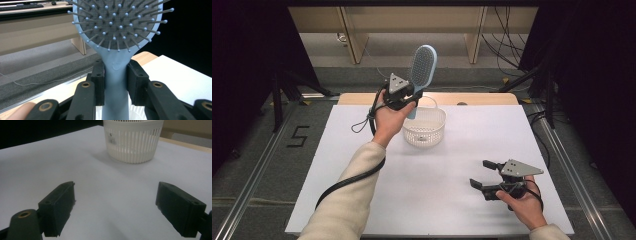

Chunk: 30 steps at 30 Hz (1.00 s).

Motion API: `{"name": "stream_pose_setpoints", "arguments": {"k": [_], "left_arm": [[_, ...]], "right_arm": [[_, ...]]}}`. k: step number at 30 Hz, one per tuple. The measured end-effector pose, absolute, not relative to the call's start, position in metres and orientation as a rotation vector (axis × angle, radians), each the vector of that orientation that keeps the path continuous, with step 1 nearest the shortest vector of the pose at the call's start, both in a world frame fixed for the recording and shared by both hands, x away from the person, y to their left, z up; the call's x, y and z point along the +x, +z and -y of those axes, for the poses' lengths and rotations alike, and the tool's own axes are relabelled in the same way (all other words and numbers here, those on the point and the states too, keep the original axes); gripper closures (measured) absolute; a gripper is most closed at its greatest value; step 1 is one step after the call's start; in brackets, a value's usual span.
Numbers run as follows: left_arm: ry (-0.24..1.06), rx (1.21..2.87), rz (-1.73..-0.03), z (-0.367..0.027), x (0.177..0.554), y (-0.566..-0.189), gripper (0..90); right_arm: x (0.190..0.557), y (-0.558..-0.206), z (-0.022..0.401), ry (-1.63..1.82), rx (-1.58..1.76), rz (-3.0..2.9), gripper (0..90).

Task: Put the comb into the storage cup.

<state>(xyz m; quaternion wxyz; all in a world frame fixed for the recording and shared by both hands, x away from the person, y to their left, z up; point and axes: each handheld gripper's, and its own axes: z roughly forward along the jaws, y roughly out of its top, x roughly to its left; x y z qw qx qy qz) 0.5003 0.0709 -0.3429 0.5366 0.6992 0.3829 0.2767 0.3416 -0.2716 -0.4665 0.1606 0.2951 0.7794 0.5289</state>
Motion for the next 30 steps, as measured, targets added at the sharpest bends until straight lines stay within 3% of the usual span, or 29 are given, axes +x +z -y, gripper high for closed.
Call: {"name": "stream_pose_setpoints", "arguments": {"k": [30], "left_arm": [[0.652,1.675,-0.907,-0.0675,0.5057,-0.3441,69.9]], "right_arm": [[0.3415,-0.4664,0.2719,1.511,0.843,-2.226,16.4]]}}
